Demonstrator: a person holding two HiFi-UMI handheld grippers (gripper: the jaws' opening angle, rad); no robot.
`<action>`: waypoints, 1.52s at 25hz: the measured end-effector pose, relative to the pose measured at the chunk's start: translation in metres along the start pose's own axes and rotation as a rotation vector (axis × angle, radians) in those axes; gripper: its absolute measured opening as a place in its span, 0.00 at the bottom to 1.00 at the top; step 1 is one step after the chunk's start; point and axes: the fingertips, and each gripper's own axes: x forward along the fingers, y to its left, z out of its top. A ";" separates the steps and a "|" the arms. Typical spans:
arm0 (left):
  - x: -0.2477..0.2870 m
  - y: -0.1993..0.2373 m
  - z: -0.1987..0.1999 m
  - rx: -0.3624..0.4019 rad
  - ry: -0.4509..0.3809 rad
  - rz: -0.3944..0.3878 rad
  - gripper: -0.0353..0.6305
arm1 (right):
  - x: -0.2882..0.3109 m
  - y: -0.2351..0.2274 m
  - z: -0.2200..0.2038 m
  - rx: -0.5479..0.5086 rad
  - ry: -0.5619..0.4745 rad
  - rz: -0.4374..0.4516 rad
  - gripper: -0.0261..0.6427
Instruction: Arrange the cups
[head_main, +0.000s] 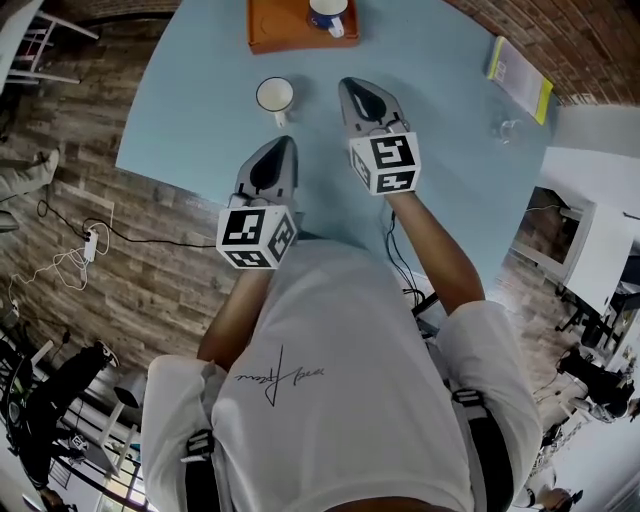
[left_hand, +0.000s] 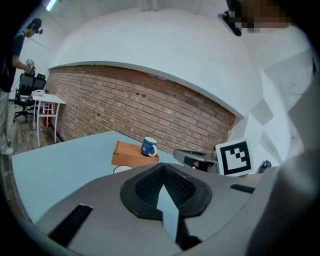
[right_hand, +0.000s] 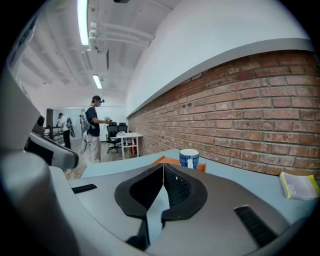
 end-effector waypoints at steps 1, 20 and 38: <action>-0.003 -0.001 -0.001 0.003 -0.005 0.001 0.06 | -0.005 0.005 0.003 -0.001 -0.005 0.012 0.07; 0.002 0.004 -0.047 0.090 -0.032 0.127 0.06 | -0.088 0.065 0.005 0.031 -0.027 0.120 0.07; 0.023 0.019 -0.063 0.088 -0.101 0.166 0.06 | -0.096 0.054 -0.013 0.050 0.012 0.133 0.07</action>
